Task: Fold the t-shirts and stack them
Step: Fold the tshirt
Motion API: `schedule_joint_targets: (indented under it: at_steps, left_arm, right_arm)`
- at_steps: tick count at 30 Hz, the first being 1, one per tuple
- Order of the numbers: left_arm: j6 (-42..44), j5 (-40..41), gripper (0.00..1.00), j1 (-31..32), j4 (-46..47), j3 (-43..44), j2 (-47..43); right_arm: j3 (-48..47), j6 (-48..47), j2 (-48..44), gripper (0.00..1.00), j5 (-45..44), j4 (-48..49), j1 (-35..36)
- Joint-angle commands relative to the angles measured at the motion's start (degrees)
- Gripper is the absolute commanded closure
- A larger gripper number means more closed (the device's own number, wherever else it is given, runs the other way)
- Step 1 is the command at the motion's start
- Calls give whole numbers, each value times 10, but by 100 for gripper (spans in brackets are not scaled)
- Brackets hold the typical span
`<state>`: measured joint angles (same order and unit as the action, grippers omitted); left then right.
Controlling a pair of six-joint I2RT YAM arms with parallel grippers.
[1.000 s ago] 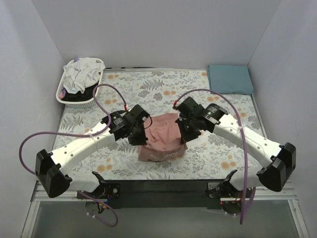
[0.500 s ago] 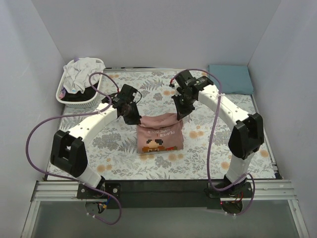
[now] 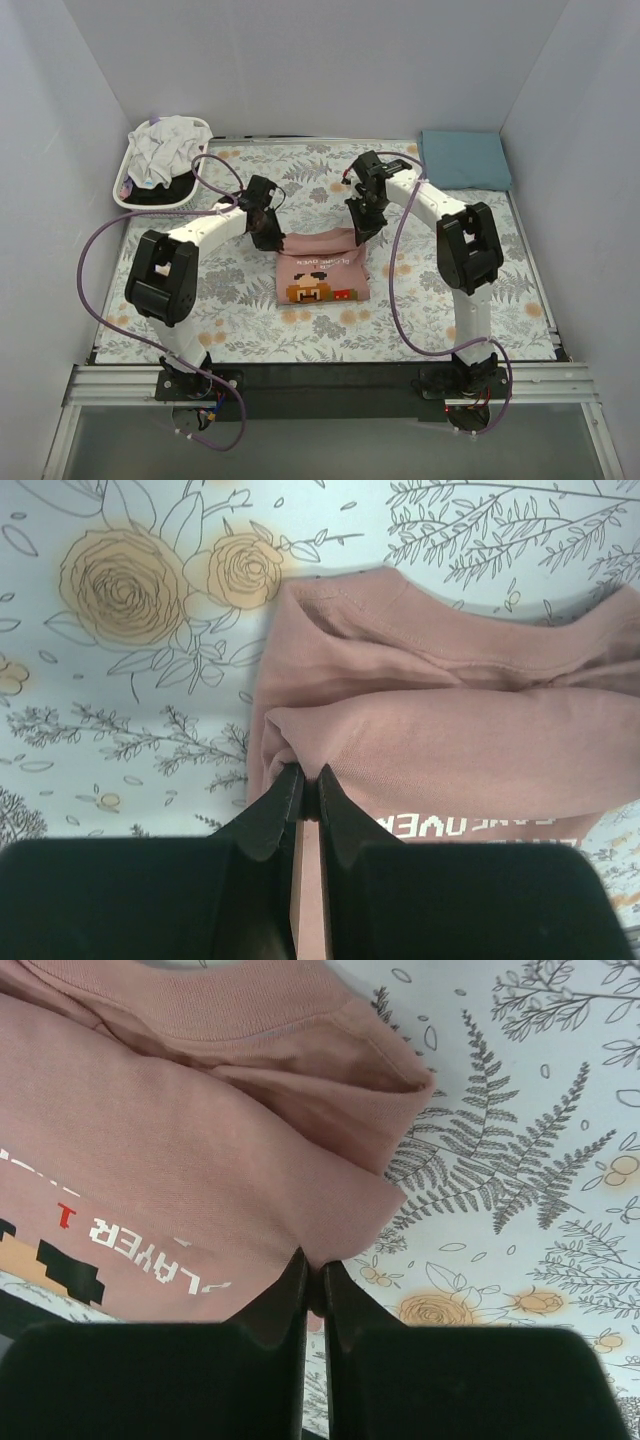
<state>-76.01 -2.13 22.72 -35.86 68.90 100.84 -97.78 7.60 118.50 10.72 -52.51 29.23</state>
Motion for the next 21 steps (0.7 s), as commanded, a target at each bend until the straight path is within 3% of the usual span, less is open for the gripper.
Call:
schedule_joint_targets:
  at_steps: [1,3,4,7,10,14,16,21]
  left_arm:
    - [16,14,97,-6,41,-7,1]
    - [18,13,87,-6,49,-14,-18]
    - [20,14,83,-6,51,-19,-27]
    - [20,14,65,-5,62,-41,-82]
    - [18,13,54,2,91,-87,-159]
    - [15,-27,56,23,146,-153,-242]
    - [10,-66,64,31,184,-180,-260]
    - [-5,-111,80,40,247,-214,-225]
  right_arm:
    - [-10,3,-12,89,-3,29,-8]
    - [6,11,-40,83,-24,44,-8]
    - [25,15,-54,74,-45,51,-8]
    - [85,36,-126,67,-93,90,-8]
    - [165,43,-208,62,-94,153,-8]
    - [280,37,-300,60,45,281,-8]
    - [309,51,-308,60,146,346,-9]
    - [352,72,-273,59,260,462,-7]
